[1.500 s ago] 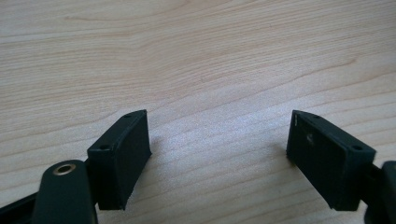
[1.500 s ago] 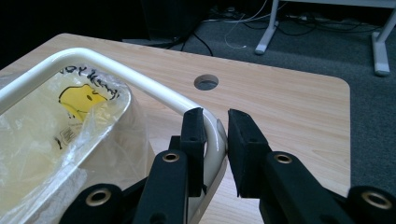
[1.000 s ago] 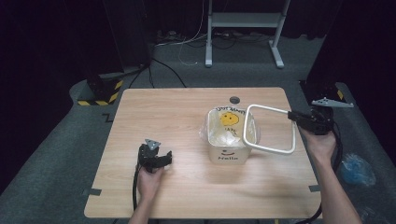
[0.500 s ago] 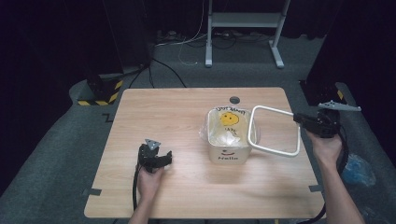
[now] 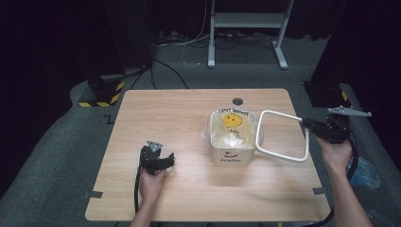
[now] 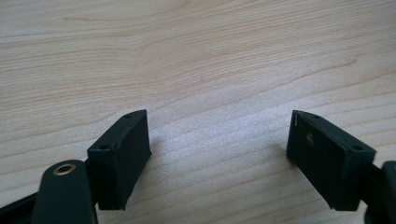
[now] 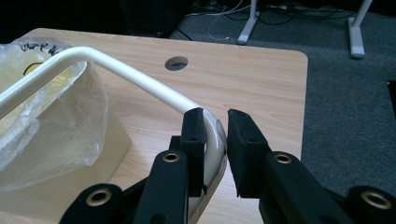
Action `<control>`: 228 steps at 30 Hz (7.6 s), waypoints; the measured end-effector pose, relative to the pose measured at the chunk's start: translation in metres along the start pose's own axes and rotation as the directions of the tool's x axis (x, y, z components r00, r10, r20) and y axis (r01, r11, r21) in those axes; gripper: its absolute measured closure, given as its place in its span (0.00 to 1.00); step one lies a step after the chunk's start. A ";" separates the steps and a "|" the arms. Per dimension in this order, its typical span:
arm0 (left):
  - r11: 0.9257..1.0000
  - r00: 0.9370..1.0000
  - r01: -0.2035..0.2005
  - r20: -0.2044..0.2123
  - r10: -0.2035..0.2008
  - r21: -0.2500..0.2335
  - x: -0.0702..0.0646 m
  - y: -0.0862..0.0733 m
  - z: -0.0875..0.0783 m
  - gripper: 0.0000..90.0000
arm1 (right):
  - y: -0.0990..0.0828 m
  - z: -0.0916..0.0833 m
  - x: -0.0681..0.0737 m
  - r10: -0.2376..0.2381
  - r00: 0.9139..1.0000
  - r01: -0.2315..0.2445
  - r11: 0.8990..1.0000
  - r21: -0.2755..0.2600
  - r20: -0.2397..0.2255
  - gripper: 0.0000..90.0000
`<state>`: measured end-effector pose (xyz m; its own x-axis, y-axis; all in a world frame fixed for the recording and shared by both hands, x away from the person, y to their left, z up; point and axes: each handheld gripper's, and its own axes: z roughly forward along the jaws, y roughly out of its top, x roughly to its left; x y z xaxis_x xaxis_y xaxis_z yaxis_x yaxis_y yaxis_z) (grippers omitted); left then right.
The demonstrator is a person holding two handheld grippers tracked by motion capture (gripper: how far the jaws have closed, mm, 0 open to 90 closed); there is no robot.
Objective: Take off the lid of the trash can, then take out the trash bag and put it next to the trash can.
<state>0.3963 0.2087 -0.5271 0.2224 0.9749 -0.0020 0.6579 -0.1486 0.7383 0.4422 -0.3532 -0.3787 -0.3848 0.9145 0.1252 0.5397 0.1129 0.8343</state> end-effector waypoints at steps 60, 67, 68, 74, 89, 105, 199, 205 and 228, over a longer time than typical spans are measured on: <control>1.000 1.000 -0.003 0.000 0.003 0.003 0.000 0.000 0.000 0.24 | -0.084 0.026 -0.019 0.039 0.998 -0.046 0.989 0.138 0.054 0.86; 1.000 1.000 -0.005 -0.001 0.005 0.003 0.000 0.000 0.000 0.24 | -0.093 0.036 -0.017 0.033 0.997 -0.042 0.986 0.159 0.063 0.86; 1.000 1.000 -0.004 -0.001 0.004 0.002 0.000 0.000 0.000 0.24 | -0.094 0.037 -0.016 0.034 0.997 -0.044 0.986 0.162 0.063 0.86; 1.000 1.000 -0.003 0.000 0.003 0.003 0.000 0.000 0.000 0.24 | -0.102 0.047 -0.014 0.023 0.997 -0.037 0.981 0.189 0.076 0.86; 1.000 1.000 -0.004 0.000 0.004 0.003 0.000 0.000 0.000 0.24 | -0.114 0.060 -0.015 0.036 0.996 -0.052 0.980 0.192 0.087 0.85; 1.000 1.000 -0.003 0.000 0.003 0.003 0.000 0.000 0.000 0.24 | -0.116 0.066 -0.013 0.078 0.995 -0.088 0.980 0.177 0.061 0.54; 0.995 0.990 0.100 0.099 -0.102 0.020 -0.009 0.019 -0.003 0.17 | -0.141 0.072 0.090 -0.096 0.990 0.080 0.985 0.153 0.104 0.36; 0.995 0.987 0.100 0.127 -0.103 0.029 -0.014 0.033 -0.010 0.28 | -0.141 0.072 0.091 -0.097 0.990 0.080 0.985 0.154 0.101 0.36; 0.995 0.966 0.089 0.247 -0.075 -0.048 -0.040 0.082 -0.036 0.29 | -0.141 0.072 0.091 -0.098 0.990 0.082 0.985 0.154 0.100 0.36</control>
<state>0.4161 0.1635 -0.4421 0.3438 0.9119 -0.2240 0.6395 -0.0527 0.7670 0.3854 -0.2582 -0.5235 -0.3586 0.9334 -0.0116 0.6155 0.2457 0.7489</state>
